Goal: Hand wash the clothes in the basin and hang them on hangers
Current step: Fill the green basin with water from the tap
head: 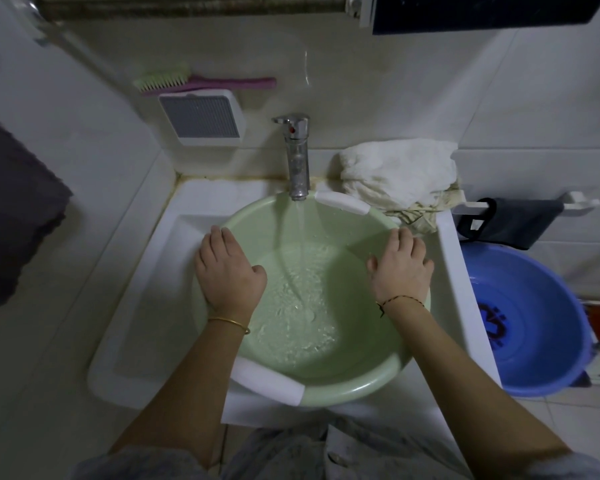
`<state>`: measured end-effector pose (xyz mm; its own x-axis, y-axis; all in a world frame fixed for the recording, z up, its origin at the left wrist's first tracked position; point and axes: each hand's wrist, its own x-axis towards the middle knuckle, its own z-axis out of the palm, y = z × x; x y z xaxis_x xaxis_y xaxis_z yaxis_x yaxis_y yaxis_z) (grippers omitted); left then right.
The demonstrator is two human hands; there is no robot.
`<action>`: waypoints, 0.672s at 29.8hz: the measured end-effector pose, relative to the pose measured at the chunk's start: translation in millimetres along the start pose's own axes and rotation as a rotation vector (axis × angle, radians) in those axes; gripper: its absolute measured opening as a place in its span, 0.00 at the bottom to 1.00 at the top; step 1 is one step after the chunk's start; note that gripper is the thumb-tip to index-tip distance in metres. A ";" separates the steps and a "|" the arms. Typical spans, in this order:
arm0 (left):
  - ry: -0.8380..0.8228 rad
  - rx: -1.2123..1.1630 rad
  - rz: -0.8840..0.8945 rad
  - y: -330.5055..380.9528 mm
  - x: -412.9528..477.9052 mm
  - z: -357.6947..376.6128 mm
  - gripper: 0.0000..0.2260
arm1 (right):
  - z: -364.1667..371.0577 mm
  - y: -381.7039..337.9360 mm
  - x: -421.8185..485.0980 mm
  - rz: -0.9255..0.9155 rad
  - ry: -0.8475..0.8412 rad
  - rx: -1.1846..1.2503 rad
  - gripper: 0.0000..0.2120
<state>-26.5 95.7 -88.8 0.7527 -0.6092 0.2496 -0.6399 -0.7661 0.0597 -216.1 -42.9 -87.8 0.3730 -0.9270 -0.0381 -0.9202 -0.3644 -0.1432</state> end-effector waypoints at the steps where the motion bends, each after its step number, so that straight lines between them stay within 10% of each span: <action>1: 0.000 -0.003 0.000 0.2 0.0 -0.1 0.35 | -0.1 0.0 0.2 0.001 0.000 -0.004 0.31; 20: 0.005 0.006 0.003 -1.6 -0.1 2.4 0.35 | -2.2 -0.5 0.0 0.008 -0.004 -0.007 0.32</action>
<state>-25.1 96.5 -91.2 0.7498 -0.6108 0.2542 -0.6414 -0.7653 0.0529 -215.9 -42.9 -85.5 0.3664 -0.9295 -0.0432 -0.9239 -0.3579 -0.1357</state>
